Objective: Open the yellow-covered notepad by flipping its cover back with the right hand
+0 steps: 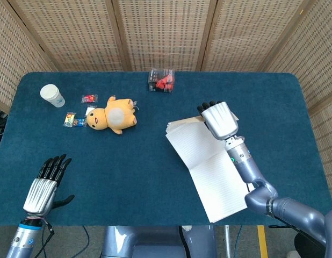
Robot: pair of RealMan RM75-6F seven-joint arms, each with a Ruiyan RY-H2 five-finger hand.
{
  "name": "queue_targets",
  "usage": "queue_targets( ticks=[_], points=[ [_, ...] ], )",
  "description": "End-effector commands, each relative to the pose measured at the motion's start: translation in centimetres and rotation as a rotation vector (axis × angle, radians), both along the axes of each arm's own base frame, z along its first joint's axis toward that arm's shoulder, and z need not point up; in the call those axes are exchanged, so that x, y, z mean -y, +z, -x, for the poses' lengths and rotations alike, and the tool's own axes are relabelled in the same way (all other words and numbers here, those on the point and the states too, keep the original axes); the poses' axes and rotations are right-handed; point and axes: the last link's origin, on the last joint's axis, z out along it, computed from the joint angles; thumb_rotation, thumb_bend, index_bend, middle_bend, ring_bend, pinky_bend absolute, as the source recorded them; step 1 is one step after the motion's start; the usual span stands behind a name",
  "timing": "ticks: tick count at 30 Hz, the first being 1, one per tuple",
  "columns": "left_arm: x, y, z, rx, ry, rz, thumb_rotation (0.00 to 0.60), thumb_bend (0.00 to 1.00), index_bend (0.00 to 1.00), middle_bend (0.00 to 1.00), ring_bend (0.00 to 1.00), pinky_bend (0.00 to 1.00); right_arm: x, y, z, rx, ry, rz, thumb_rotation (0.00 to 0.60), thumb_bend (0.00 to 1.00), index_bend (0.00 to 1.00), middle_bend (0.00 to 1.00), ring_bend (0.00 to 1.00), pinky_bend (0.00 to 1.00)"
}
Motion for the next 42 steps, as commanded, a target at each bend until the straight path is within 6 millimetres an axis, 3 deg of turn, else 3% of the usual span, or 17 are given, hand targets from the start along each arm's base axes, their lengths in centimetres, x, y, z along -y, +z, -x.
queue_targets(
  ticks=[1, 23, 42],
  points=[
    [-0.1, 0.0, 0.1, 0.001, 0.002, 0.001, 0.6, 0.06, 0.0, 0.0, 0.0, 0.04, 0.7, -0.4, -0.5, -0.005, -0.009, -0.002, 0.6, 0.62, 0.75, 0.75, 0.66, 0.82],
    [-0.5, 0.1, 0.3, 0.007, 0.013, -0.005, 0.6, 0.06, 0.0, 0.0, 0.0, 0.04, 5.1, -4.4, -2.7, -0.002, -0.071, -0.026, 0.6, 0.62, 0.75, 0.75, 0.66, 0.82],
    [-0.7, 0.0, 0.3, 0.009, 0.021, 0.001, 0.6, 0.06, 0.0, 0.0, 0.0, 0.04, 7.4, -5.1, -4.1, 0.041, -0.091, -0.008, 0.6, 0.62, 0.75, 0.75, 0.66, 0.82]
  ],
)
